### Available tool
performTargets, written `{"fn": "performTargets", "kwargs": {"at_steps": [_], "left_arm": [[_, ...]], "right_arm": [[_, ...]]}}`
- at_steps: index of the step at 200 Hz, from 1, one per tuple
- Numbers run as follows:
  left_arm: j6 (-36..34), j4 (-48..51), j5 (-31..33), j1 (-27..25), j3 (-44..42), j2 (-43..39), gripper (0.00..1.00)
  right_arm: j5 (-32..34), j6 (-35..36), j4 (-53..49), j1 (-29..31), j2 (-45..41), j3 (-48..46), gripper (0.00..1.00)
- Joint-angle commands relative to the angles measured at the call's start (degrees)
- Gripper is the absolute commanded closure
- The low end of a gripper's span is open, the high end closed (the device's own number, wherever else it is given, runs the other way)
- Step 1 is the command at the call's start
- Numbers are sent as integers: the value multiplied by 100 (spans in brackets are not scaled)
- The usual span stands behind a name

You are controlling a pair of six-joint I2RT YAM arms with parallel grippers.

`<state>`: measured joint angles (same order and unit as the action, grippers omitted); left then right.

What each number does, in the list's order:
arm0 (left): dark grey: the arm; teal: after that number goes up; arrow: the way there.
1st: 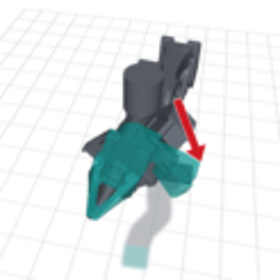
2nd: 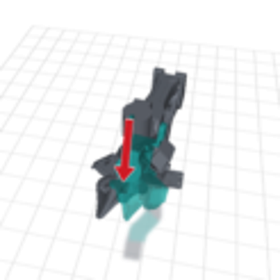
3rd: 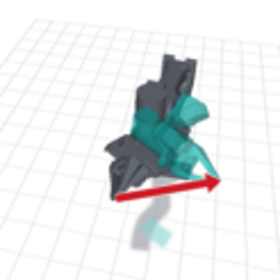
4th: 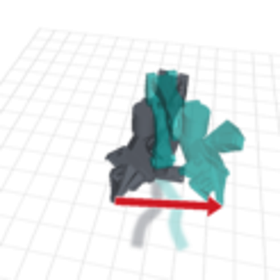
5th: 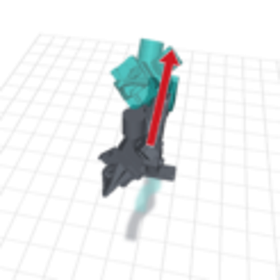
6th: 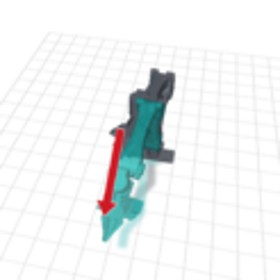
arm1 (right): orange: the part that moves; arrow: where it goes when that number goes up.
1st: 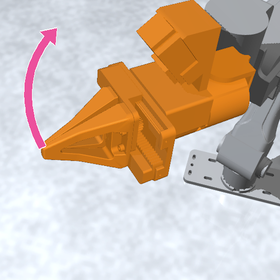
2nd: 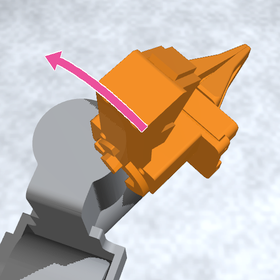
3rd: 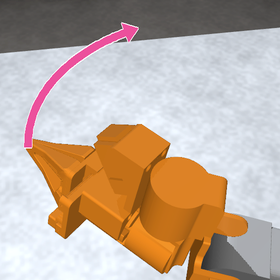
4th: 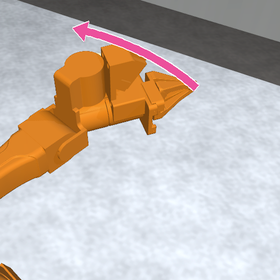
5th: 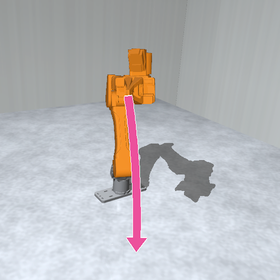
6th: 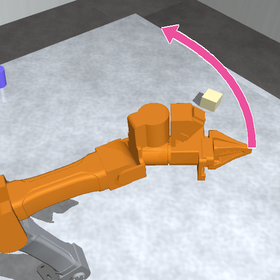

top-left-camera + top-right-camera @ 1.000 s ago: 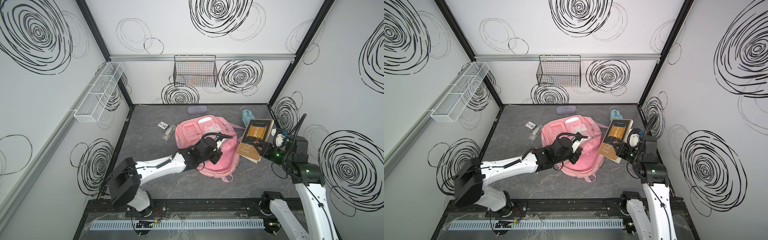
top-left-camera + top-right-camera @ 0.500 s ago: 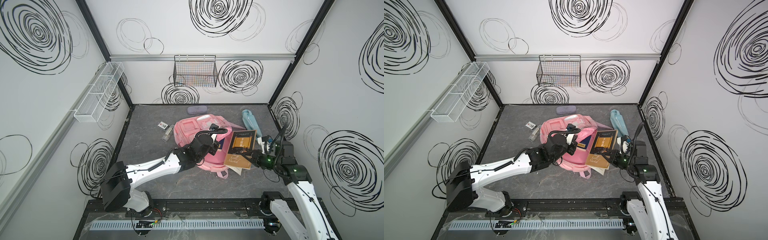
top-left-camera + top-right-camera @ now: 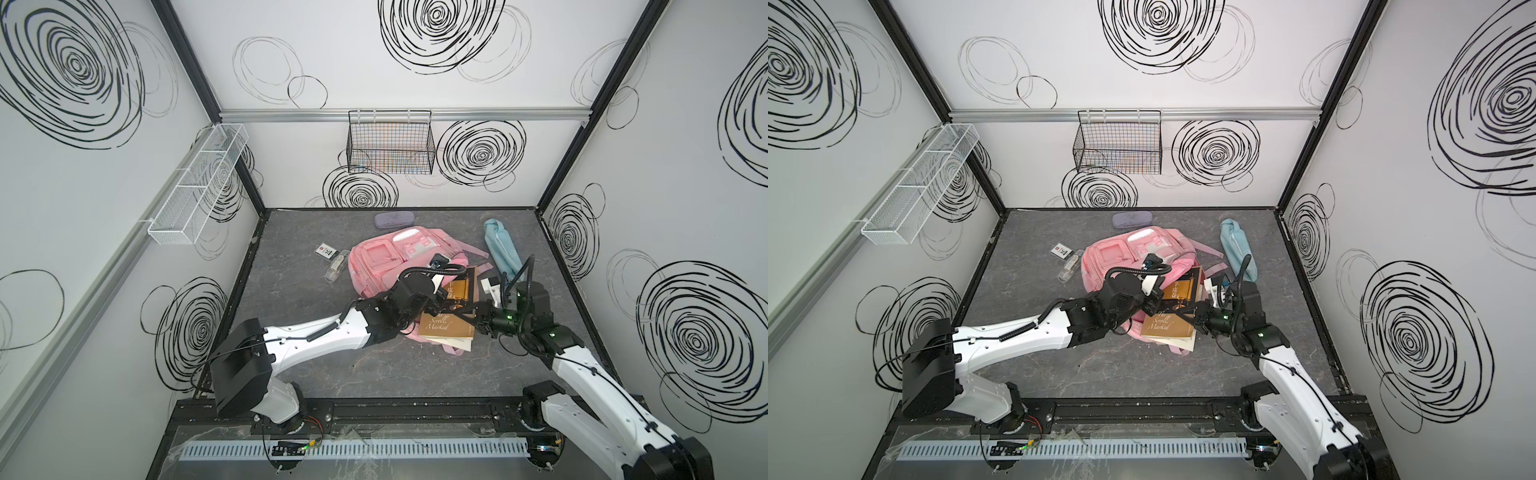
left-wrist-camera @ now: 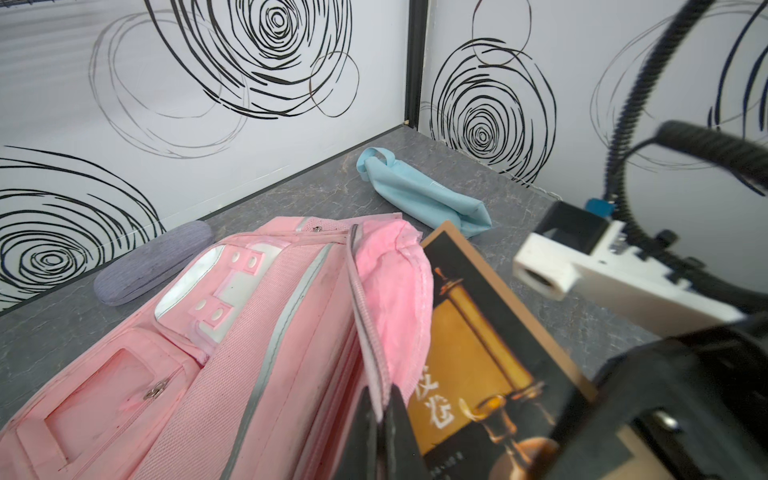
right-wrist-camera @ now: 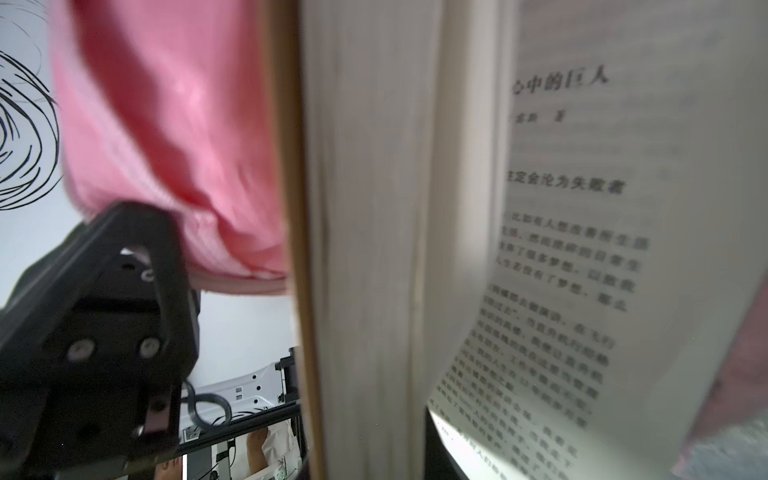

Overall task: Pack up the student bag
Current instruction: 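Lower the brown book into the bag opening with the right gripper, then release the book and withdraw both grippers from the backpack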

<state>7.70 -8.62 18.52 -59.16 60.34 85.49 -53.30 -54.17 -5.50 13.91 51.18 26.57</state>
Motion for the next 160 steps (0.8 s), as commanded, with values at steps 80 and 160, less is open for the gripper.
{"fn": "performTargets", "kwargs": {"at_steps": [80, 160], "left_arm": [[160, -693, -567, -131, 248, -419, 100], [317, -702, -725, 52, 195, -488, 98]], "right_arm": [[560, 147, 2283, 81, 3270, 1137, 43], [1575, 1807, -911, -1088, 987, 218, 29]]}}
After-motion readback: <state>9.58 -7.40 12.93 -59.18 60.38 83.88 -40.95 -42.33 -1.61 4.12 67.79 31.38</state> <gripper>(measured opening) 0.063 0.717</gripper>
